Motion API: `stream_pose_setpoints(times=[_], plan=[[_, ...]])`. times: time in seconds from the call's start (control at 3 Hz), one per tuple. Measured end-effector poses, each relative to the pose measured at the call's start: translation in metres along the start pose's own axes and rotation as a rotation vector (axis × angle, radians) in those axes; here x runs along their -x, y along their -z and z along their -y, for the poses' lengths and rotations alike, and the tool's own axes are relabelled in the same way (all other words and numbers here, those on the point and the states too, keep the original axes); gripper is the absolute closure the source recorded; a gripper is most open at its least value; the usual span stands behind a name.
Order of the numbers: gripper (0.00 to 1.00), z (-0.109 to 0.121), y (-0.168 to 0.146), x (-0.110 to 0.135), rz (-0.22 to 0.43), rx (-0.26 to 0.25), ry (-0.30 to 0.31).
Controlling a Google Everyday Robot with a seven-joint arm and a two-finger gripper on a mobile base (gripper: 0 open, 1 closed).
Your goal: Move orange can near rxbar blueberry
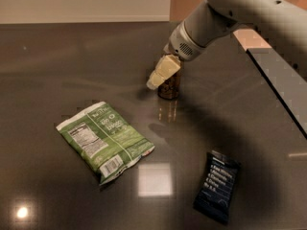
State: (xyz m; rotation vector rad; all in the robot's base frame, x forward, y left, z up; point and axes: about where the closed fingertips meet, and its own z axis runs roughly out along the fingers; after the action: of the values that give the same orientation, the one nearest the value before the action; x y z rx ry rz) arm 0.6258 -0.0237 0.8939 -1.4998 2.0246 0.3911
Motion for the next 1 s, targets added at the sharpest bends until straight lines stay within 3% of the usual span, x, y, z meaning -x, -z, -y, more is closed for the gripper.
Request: stream_pose_setpoints(times=[1.0], plan=[[0.86,-0.009,0.045,-0.004,0.020,-0.014,0.027]])
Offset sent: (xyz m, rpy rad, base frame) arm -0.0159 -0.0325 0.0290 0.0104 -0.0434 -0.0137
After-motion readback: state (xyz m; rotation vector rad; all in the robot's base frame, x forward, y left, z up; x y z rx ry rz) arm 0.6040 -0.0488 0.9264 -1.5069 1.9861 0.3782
